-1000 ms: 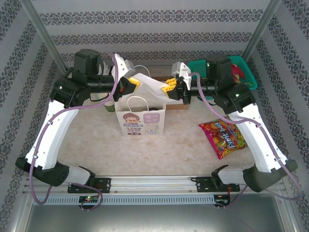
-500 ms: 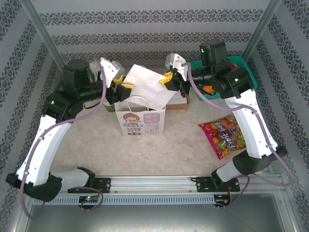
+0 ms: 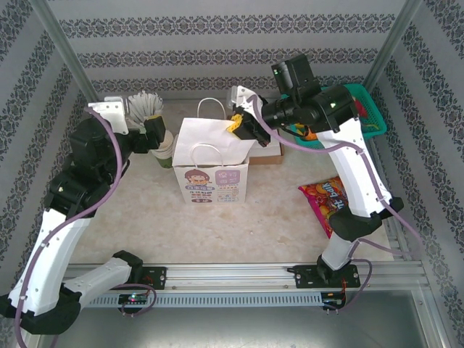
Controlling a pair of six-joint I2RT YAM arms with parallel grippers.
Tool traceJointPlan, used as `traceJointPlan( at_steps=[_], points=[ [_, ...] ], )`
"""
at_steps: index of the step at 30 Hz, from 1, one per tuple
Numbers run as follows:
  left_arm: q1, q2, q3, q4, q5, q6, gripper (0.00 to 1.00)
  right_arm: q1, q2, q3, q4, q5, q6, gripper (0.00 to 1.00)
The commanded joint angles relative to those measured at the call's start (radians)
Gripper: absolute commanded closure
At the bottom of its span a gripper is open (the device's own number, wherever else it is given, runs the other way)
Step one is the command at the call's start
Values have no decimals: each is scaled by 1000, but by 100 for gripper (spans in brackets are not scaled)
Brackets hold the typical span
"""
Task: Pack the takeout coffee
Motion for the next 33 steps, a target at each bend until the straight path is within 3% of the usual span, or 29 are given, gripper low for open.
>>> traceJointPlan(
  at_steps=[1,8,21,33],
  points=[
    [7,-1,-22,-52,-224,-77,0,39,32,60,-76,118,22,100],
    [8,46,-42,-37,-188,-58,0,67,62,117,-144,234,85,100],
    [7,98,-43,-30,-75,-48,0,65,104,127,-207,6,-55,100],
    [15,166,32,-22,-32,6,0,64,106,153,-211,-59,-128,100]
  ],
)
